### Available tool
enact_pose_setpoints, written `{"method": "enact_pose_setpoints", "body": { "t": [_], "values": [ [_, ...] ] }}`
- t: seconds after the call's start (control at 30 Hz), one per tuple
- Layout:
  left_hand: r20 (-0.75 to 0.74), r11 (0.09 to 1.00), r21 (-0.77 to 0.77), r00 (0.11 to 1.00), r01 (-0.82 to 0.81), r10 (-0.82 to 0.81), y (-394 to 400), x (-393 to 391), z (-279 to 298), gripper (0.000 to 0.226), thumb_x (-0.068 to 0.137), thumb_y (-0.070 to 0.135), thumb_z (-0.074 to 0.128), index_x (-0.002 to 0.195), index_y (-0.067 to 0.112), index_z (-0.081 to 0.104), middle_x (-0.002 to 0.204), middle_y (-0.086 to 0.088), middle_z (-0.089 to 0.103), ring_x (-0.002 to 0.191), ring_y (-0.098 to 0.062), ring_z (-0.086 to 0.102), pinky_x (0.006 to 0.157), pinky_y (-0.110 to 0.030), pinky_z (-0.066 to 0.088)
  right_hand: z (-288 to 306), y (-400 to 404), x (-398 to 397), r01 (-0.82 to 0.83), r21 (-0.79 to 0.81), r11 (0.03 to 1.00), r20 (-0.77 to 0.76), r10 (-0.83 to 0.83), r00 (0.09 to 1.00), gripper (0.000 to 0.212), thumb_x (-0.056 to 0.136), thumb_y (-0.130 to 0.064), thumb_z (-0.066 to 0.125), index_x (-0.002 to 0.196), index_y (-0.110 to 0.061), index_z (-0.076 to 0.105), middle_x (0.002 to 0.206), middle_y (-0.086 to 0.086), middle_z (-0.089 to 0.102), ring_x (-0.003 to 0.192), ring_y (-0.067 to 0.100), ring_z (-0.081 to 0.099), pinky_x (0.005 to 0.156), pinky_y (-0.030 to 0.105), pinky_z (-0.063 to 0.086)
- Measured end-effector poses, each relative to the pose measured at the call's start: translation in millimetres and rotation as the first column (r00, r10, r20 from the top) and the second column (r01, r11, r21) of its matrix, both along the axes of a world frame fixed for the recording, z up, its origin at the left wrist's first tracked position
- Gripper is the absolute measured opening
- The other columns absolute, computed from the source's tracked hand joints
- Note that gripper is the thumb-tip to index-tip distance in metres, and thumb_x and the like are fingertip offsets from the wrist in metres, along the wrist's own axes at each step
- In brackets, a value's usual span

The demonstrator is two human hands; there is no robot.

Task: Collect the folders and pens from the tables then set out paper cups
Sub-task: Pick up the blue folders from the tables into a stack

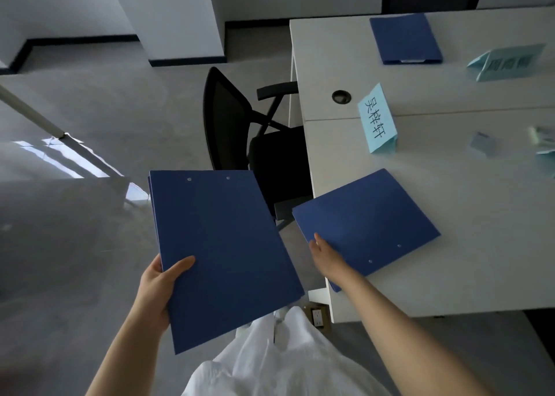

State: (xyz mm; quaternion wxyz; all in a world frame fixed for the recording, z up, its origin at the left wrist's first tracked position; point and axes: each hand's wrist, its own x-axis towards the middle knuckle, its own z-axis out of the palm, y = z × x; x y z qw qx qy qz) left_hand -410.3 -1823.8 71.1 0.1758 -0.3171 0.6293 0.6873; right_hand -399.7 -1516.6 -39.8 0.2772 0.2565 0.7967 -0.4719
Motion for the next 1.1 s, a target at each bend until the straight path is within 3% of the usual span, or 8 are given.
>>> {"method": "enact_pose_setpoints", "body": {
  "t": [0.13,0.3,0.5,0.6,0.7,0.83,0.93,1.1],
  "values": [
    [0.01,1.0,-0.014,1.0,0.013,-0.013,-11.4,-6.0,-2.7,0.035,0.083,0.011,0.07,0.117,0.016,0.063,0.109,-0.011,0.072,0.096,-0.037,0.068,0.074,-0.045,0.056,5.2,-0.5,1.5,0.473,-0.184,0.862,0.033,-0.475,0.879,0.035,0.1,-0.022,0.035,0.112,0.004,0.055,0.106,0.021,0.061,0.096,0.032,0.058,0.083,0.038,0.048],
    [0.0,0.999,-0.003,0.999,0.049,-0.049,-25.7,-16.0,-5.3,0.032,0.084,0.01,0.069,0.115,0.016,0.064,0.11,-0.011,0.071,0.095,-0.037,0.067,0.076,-0.045,0.056,9.2,3.8,34.8,0.915,-0.342,0.213,0.495,-0.787,0.368,0.026,0.101,-0.019,0.036,0.102,0.002,0.052,0.088,0.017,0.059,0.077,0.029,0.059,0.075,0.038,0.05],
    [0.005,0.994,0.018,0.994,0.107,-0.107,-44.8,-25.6,-1.5,0.032,0.084,0.01,0.069,0.116,0.015,0.064,0.11,-0.012,0.072,0.097,-0.039,0.068,0.079,-0.047,0.056,12.6,-24.0,61.5,0.912,-0.393,-0.116,0.643,-0.743,0.183,0.035,0.1,-0.022,0.045,0.124,0.002,0.046,0.124,0.021,0.053,0.119,0.031,0.053,0.096,0.033,0.049],
    [0.003,0.992,0.016,0.992,0.128,-0.128,-52.5,-30.8,0.5,0.032,0.084,0.009,0.069,0.115,0.014,0.064,0.108,-0.013,0.072,0.095,-0.039,0.068,0.079,-0.048,0.056,-8.3,-35.0,58.2,0.908,-0.38,0.175,0.392,-0.859,0.329,0.074,0.073,-0.051,0.067,0.132,-0.013,0.044,0.125,0.006,0.057,0.113,0.02,0.057,0.093,0.029,0.052],
    [0.002,0.989,0.017,0.989,0.148,-0.148,-59.0,-34.4,1.8,0.033,0.083,0.008,0.069,0.115,0.014,0.064,0.106,-0.012,0.073,0.091,-0.037,0.07,0.072,-0.045,0.059,-35.3,-41.3,51.1,0.917,-0.369,0.15,0.381,-0.876,0.297,0.094,0.056,-0.062,0.068,0.136,-0.02,0.042,0.136,-0.004,0.053,0.122,0.018,0.052,0.105,0.036,0.044],
    [-0.01,0.987,0.013,0.987,0.163,-0.163,-63.3,-38.3,3.3,0.032,0.083,0.007,0.069,0.113,0.015,0.065,0.103,-0.011,0.074,0.085,-0.034,0.071,0.063,-0.041,0.06,11.1,-50.4,52.5,0.671,-0.483,-0.563,0.711,-0.699,-0.075,0.04,0.092,-0.042,0.058,0.125,-0.025,0.042,0.104,-0.015,0.053,0.089,0.002,0.053,0.074,0.009,0.05],
    [-0.014,0.984,0.029,0.985,0.175,-0.175,-66.1,-41.3,3.8,0.03,0.083,0.007,0.069,0.112,0.015,0.065,0.102,-0.011,0.075,0.085,-0.034,0.071,0.064,-0.041,0.06,3.6,-44.1,44.3,0.612,-0.428,-0.665,0.718,-0.661,-0.217,0.042,0.094,-0.03,0.057,0.132,-0.013,0.051,0.102,0.009,0.061,0.089,0.024,0.061,0.075,0.032,0.052],
    [-0.006,0.981,0.056,0.983,0.185,-0.185,-69.0,-46.0,3.4,0.029,0.084,0.008,0.068,0.112,0.015,0.065,0.104,-0.011,0.074,0.087,-0.035,0.071,0.066,-0.041,0.059,9.4,-44.5,40.6,0.596,-0.501,-0.628,0.696,-0.701,-0.155,0.036,0.094,-0.022,0.057,0.129,-0.012,0.053,0.108,0.01,0.065,0.106,0.028,0.064,0.076,0.038,0.055]
  ]
}}
